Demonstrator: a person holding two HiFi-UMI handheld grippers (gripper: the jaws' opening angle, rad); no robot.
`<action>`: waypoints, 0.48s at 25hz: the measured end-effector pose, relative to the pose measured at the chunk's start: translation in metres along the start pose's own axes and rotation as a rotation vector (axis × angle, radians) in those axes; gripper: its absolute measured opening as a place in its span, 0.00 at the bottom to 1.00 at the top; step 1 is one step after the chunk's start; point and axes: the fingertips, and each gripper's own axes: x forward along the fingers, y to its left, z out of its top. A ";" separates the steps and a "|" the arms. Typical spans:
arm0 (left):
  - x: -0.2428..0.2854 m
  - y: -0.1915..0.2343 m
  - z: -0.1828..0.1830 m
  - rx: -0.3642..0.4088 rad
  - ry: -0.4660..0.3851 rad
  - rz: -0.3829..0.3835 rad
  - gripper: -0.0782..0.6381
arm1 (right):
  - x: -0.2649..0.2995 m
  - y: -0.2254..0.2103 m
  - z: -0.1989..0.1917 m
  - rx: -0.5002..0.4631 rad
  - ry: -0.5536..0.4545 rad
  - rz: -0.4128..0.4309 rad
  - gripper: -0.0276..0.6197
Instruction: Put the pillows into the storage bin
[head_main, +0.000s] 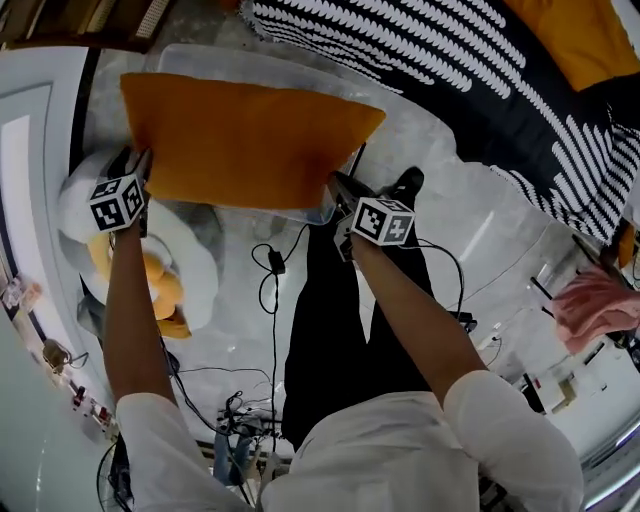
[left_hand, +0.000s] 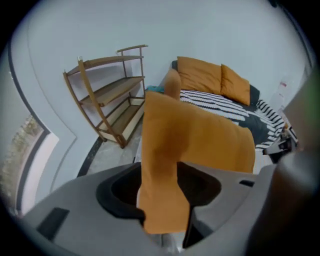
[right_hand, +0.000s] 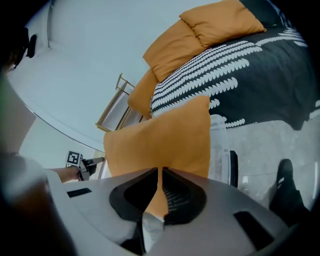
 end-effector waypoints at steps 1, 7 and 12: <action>0.002 0.005 0.001 -0.004 -0.013 0.041 0.44 | 0.004 -0.001 0.000 -0.005 0.003 -0.007 0.11; -0.031 -0.045 0.010 -0.011 -0.208 -0.041 0.48 | -0.007 0.045 0.007 -0.092 -0.054 0.118 0.25; -0.083 -0.120 0.014 -0.076 -0.372 -0.140 0.47 | -0.064 0.079 0.049 -0.226 -0.181 0.238 0.29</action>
